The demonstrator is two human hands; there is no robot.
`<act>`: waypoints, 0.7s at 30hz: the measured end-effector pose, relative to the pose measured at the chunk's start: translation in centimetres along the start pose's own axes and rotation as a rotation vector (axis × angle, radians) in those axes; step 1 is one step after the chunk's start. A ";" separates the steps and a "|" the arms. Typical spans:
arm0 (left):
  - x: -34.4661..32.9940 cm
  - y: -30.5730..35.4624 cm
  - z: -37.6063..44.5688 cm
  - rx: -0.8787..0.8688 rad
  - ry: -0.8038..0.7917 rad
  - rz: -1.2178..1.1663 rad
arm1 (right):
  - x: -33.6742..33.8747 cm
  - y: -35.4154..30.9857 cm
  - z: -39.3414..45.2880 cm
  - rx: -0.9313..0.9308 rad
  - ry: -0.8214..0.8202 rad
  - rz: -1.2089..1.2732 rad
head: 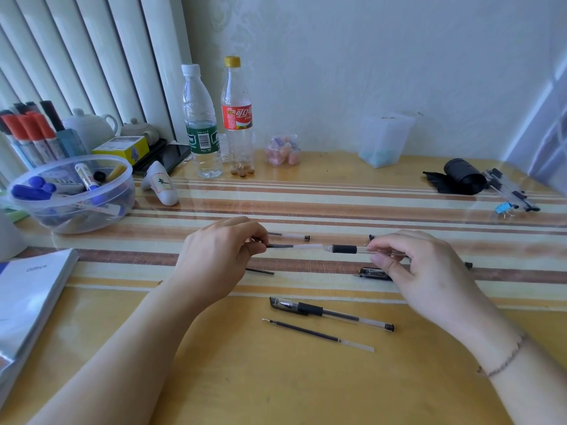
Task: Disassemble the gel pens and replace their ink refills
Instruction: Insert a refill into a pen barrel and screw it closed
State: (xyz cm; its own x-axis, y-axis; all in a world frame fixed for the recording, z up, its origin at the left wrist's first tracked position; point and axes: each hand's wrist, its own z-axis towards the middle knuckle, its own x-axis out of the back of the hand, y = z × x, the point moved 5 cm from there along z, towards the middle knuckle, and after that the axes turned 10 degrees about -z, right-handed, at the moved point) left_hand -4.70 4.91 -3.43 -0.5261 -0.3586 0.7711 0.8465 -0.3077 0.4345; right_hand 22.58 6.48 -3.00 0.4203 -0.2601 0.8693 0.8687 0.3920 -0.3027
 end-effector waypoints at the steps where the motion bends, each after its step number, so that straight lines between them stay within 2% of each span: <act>1: 0.0 0.1 0.0 -0.002 0.000 -0.001 | 0.0 0.0 0.0 -0.002 -0.001 0.001; 21: -0.1 0.1 0.0 -0.017 -0.001 -0.001 | 0.2 0.2 0.0 -0.060 -0.028 0.006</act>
State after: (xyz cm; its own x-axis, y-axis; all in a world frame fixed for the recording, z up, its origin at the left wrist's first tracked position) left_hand -4.52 4.92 -3.48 -0.5265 -0.3573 0.7715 0.8447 -0.3229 0.4269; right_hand 22.81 6.53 -2.87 0.4190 -0.2325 0.8777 0.8806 0.3399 -0.3303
